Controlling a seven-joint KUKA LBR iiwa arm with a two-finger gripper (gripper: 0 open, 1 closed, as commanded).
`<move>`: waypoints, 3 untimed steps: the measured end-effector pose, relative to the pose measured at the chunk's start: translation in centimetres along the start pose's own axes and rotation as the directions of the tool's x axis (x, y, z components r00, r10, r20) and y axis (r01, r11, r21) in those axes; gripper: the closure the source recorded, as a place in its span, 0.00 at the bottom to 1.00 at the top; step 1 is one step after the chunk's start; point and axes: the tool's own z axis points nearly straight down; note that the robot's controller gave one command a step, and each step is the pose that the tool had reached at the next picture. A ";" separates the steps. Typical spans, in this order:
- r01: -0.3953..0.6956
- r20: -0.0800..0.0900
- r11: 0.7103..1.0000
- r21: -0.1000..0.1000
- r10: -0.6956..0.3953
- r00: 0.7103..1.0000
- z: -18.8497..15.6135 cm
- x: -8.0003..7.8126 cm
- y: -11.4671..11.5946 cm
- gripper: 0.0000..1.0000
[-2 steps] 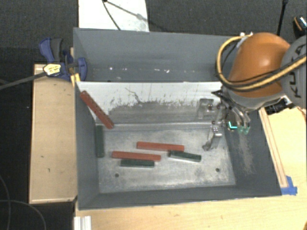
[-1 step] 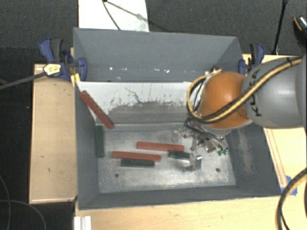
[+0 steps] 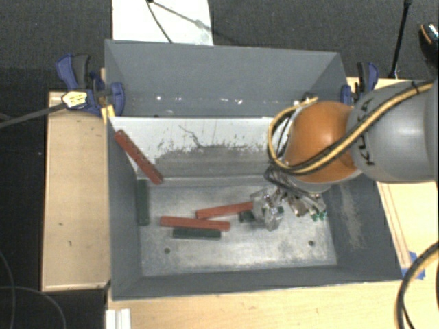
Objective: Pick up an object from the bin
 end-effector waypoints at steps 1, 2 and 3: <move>0.000 0.000 1.000 0.000 0.000 1.000 0.0 0.0 0.0 0.00; 0.063 0.004 0.998 0.002 -0.063 0.998 1.5 -4.0 -1.7 0.00; 0.061 0.004 0.998 0.000 -0.061 0.998 1.3 -4.0 -1.6 1.00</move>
Offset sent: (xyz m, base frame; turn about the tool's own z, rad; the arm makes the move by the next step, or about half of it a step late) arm 0.0000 0.0000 0.0000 0.0000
